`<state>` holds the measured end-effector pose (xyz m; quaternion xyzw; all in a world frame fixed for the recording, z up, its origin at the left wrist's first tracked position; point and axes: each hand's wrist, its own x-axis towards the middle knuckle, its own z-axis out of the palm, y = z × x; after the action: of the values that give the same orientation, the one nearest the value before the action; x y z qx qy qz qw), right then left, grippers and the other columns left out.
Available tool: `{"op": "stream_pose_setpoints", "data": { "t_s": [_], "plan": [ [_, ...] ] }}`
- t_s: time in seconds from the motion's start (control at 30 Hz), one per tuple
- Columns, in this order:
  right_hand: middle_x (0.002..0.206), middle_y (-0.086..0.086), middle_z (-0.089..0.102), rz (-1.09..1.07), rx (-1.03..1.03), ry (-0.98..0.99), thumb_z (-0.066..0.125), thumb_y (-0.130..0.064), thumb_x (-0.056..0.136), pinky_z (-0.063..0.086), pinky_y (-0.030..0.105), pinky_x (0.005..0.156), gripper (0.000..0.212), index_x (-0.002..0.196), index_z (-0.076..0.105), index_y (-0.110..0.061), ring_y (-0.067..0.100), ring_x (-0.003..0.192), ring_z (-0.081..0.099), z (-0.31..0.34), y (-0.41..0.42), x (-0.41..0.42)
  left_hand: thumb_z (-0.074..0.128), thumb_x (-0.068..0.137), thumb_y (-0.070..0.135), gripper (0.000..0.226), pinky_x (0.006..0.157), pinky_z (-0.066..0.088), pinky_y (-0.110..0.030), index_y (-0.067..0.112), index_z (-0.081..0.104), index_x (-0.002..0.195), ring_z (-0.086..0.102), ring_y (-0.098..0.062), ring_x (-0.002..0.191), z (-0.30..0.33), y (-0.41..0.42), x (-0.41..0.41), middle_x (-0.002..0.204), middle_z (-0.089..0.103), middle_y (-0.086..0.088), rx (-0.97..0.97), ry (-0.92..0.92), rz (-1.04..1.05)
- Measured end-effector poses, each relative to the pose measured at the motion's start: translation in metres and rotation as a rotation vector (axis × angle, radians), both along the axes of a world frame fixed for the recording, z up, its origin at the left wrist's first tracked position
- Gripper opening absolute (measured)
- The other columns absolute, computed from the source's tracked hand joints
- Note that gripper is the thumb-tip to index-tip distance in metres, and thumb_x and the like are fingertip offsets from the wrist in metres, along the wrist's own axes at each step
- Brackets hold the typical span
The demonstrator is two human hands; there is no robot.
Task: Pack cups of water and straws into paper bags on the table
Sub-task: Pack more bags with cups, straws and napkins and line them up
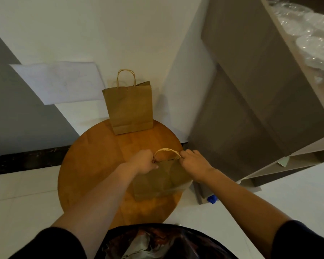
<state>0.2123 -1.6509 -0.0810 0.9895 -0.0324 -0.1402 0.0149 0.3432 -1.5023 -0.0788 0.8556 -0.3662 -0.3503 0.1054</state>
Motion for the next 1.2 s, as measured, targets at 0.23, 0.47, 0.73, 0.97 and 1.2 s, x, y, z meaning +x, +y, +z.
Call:
{"op": "stream_pose_setpoints", "data": {
  "t_s": [0.23,0.47,0.73,0.97,1.2],
  "plan": [
    [0.127,0.009,0.044,-0.005,-0.016,-0.081,0.042,-0.014,0.099,0.032,0.032,0.1,0.028,0.124,0.051,-0.009,0.024,0.118,0.039,0.001,0.003,0.0,0.061,0.091,0.023,0.03,0.051,0.035,-0.025,0.018,0.046,0.065,0.046,-0.012,0.057,-0.003,0.003,-0.003,0.062,0.046,0.002,-0.054,-0.044,0.062],
    [0.092,-0.005,0.054,-0.41,0.609,-0.248,0.046,-0.024,0.098,0.042,0.015,0.068,0.013,0.096,0.058,-0.022,0.009,0.078,0.054,0.014,0.039,-0.008,0.061,0.09,0.023,0.032,0.05,0.032,-0.024,0.023,0.045,0.063,0.046,-0.01,0.056,-0.006,0.005,-0.002,0.061,0.047,0.004,-0.081,-0.03,0.127],
    [0.087,0.0,0.065,-0.595,1.036,-0.28,0.051,-0.014,0.095,0.054,0.02,0.071,0.015,0.086,0.06,-0.021,0.006,0.072,0.063,0.018,0.045,0.011,0.06,0.091,0.026,0.032,0.056,0.034,-0.029,0.019,0.047,0.063,0.046,-0.016,0.059,-0.001,0.007,-0.009,0.06,0.045,0.002,-0.012,-0.036,0.045],
    [0.082,0.004,0.065,-0.58,0.929,-0.23,0.054,-0.013,0.094,0.053,0.027,0.067,0.014,0.087,0.066,-0.01,0.01,0.062,0.06,0.015,0.038,0.022,0.052,0.095,0.028,0.037,0.06,0.035,-0.031,0.018,0.045,0.06,0.044,-0.017,0.06,0.002,0.009,-0.013,0.059,0.043,0.001,-0.048,-0.047,0.027],
    [0.082,0.002,0.064,-0.564,0.891,-0.161,0.053,-0.012,0.094,0.053,0.026,0.068,0.017,0.094,0.069,-0.01,0.011,0.068,0.059,0.011,0.034,0.026,0.043,0.099,0.031,0.02,0.07,0.044,-0.033,0.018,0.053,0.088,0.053,-0.019,0.077,0.001,0.008,-0.022,0.079,0.053,-0.001,-0.074,-0.13,-0.006]
  ]
}}
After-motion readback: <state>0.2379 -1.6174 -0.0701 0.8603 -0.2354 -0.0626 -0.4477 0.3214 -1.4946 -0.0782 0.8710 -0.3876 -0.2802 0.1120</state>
